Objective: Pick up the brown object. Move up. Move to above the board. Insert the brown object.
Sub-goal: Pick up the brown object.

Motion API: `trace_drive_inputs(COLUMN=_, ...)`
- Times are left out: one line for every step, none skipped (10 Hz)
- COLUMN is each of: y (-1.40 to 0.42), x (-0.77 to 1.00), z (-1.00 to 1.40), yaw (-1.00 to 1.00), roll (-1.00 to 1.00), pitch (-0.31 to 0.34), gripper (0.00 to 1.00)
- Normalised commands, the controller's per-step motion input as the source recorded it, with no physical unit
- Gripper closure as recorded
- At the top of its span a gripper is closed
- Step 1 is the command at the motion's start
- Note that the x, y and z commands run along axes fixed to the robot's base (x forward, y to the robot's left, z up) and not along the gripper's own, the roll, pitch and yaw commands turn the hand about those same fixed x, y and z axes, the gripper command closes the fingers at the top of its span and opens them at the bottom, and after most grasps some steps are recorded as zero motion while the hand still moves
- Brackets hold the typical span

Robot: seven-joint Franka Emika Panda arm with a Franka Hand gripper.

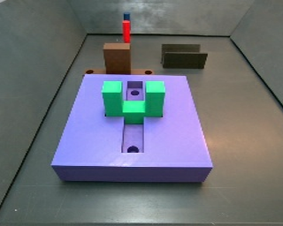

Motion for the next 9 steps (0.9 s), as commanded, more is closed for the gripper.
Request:
trace_drive_inputs(y=-0.01, x=-0.02, z=0.0, yaw=0.0, roll=0.0, pitch=0.0, gripper=0.0)
trace_drive_inputs(y=0.0, x=-0.08, z=0.0, yaw=0.0, roll=0.0, pitch=0.0, gripper=0.0)
trace_drive_inputs(y=-0.17, x=-0.2, z=-0.17, yaw=0.05, roll=-0.1, pitch=0.0, gripper=0.0)
trace_drive_inputs(y=-0.94, x=-0.36, z=-0.24, yaw=0.0, roll=0.02, pitch=-0.017, gripper=0.0)
trace_drive_inputs(y=-1.0, x=-0.28, z=-0.16, yaw=0.0, roll=0.1, pitch=0.0, gripper=0.0)
trace_drive_inputs(y=-1.0, x=-0.42, z=-0.15, yaw=0.02, roll=0.1, pitch=-0.02, gripper=0.0)
trace_drive_inputs(y=-1.0, x=-0.46, z=-0.15, yaw=0.05, roll=0.11, pitch=-0.03, gripper=0.0)
trace_drive_inputs(y=-0.99, x=-0.49, z=-0.14, yaw=0.09, roll=0.11, pitch=-0.046, gripper=0.0)
trace_drive_inputs(y=-0.94, x=-0.5, z=-0.24, yaw=0.16, roll=0.16, pitch=-0.099, gripper=0.0)
